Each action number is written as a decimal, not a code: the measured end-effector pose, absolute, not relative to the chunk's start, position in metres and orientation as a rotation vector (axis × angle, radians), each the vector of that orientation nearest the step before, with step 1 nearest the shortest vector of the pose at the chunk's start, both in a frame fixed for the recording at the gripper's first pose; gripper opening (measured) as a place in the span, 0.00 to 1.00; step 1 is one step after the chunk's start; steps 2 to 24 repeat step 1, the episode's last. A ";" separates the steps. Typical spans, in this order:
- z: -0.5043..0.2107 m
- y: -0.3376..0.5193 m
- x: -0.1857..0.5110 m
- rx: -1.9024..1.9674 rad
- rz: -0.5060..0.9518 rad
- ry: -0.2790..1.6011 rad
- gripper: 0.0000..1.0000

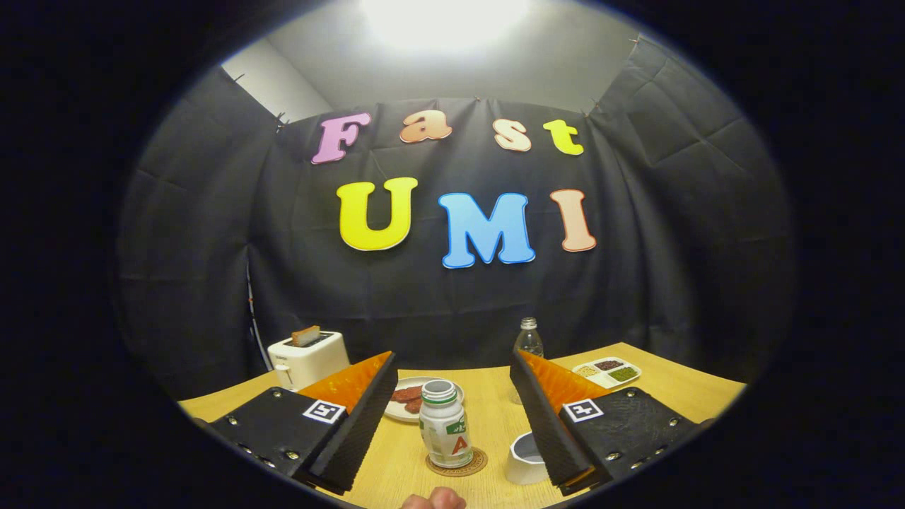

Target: Take the bottle from table, then pour the juice into the cup, finally place the bottle on the coaster

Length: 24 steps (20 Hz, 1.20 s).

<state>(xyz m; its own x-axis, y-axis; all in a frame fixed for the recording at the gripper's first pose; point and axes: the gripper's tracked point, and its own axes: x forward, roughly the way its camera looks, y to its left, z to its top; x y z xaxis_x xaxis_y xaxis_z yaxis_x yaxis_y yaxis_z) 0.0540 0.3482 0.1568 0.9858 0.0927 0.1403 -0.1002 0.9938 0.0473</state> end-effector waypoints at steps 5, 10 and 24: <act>0.154 0.331 0.048 0.031 0.101 -0.149 0.96; 0.154 0.331 0.048 0.031 0.101 -0.149 0.96; 0.154 0.331 0.048 0.031 0.101 -0.149 0.96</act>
